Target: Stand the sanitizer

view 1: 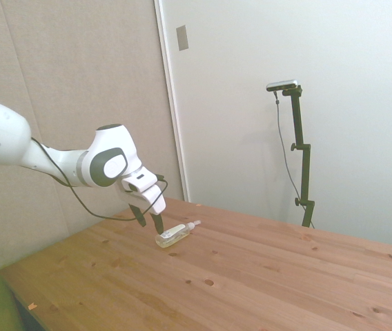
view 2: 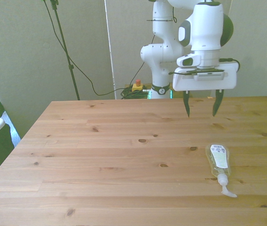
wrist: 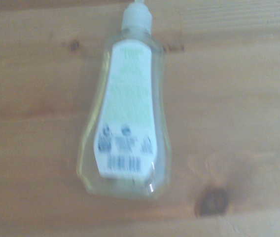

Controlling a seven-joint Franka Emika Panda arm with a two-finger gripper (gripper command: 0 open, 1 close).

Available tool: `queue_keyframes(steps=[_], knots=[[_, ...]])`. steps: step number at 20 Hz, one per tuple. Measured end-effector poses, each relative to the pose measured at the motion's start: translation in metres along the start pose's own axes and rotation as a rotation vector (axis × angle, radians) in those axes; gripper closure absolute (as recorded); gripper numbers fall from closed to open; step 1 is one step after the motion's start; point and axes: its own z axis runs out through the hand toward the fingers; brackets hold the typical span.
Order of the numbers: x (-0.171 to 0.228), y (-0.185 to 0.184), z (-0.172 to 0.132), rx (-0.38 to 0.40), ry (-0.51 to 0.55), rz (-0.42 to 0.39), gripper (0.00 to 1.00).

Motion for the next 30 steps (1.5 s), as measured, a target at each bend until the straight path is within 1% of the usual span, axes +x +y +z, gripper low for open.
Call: queue_keyframes(steps=[4, 6, 10, 13, 16, 20, 30], knots=[[0.015, -0.060, 0.027, 0.015, 0.046, 0.040, 0.00], [0.023, -0.085, 0.043, 0.016, 0.050, 0.050, 0.00], [0.038, -0.128, 0.061, 0.001, 0.063, 0.059, 0.00], [0.054, -0.149, 0.069, -0.014, 0.075, 0.073, 0.00], [0.073, -0.164, 0.082, -0.035, 0.084, 0.096, 0.00], [0.082, -0.174, 0.101, -0.058, 0.063, 0.120, 0.00], [0.091, -0.167, 0.125, -0.086, 0.025, 0.146, 0.00]])
